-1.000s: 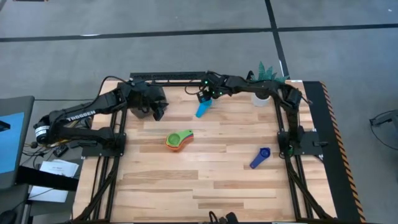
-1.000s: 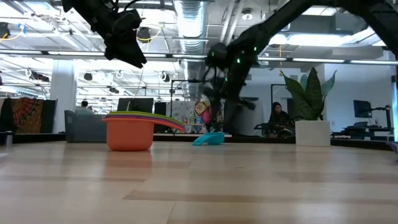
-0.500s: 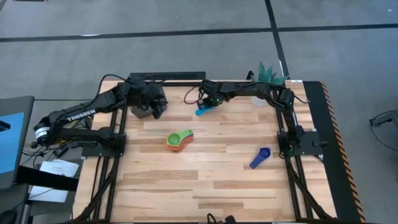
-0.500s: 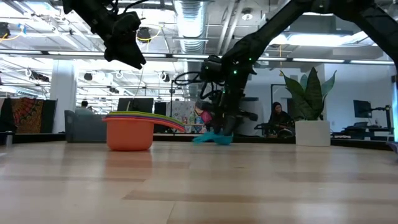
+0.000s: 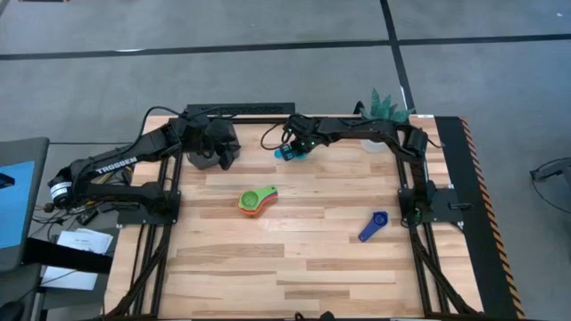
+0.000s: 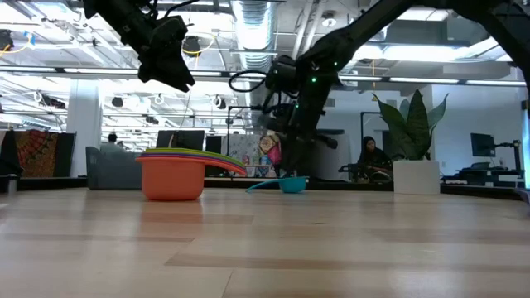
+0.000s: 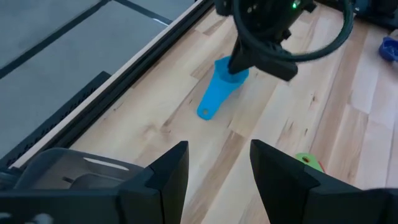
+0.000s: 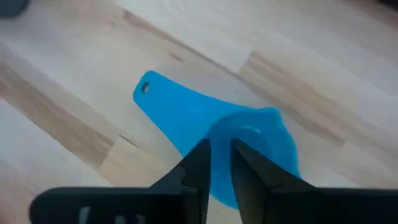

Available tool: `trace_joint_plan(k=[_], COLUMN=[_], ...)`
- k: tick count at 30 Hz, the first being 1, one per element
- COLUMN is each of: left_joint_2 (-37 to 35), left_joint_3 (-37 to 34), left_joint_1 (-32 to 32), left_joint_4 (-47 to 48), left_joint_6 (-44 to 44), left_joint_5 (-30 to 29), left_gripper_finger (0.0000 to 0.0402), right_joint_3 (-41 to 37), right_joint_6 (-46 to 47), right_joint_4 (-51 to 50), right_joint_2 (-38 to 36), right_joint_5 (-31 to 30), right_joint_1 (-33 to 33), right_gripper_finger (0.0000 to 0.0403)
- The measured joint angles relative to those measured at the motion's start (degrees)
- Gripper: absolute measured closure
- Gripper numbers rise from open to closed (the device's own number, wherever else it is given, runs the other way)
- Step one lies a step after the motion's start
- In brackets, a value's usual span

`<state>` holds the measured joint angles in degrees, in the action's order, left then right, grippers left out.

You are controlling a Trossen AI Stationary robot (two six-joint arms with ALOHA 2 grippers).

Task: Nest measuring cups in basket
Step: Stack the light blue measuring cup on top of the green measuring cup

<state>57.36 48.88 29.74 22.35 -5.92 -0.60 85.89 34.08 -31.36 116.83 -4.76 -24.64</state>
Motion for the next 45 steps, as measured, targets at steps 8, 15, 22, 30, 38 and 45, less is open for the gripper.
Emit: trace_joint_plan(k=[8, 15, 22, 30, 38, 45], left_joint_2=[0.00, 0.00, 0.00, 0.00, 0.00, -0.02], left_joint_3=[0.00, 0.00, 0.00, 0.00, 0.00, 0.00], left_joint_1=[0.00, 0.00, 0.00, 0.00, -0.04, 0.04], left_joint_4=[0.02, -0.45, -0.44, -0.42, -0.35, -0.42], left_joint_6=[-0.75, -0.07, 0.71, 0.78, 1.92, 3.37], left_joint_5=[0.02, 0.04, 0.07, 0.11, 0.39, 0.40], left_gripper_finger=[0.0242, 0.0242, 0.0242, 0.0242, 0.0242, 0.0242], right_joint_3=[0.00, -0.02, 0.02, -0.08, -0.15, -0.13], right_joint_6=[10.49, 19.40, 21.91, 28.14, 28.54, 21.99], right_joint_4=[-11.34, -12.71, -9.30, -8.51, -6.76, -7.08], right_joint_2=[-1.96, -1.39, -1.35, 1.67, 4.25, 4.06], right_joint_5=[-4.03, -1.60, -1.11, -0.57, 0.80, 0.22], right_joint_1=[0.28, 0.53, 0.64, 0.50, 0.55, 1.40], right_gripper_finger=[0.0257, 0.0149, 0.0095, 0.0132, 0.0203, 0.0349])
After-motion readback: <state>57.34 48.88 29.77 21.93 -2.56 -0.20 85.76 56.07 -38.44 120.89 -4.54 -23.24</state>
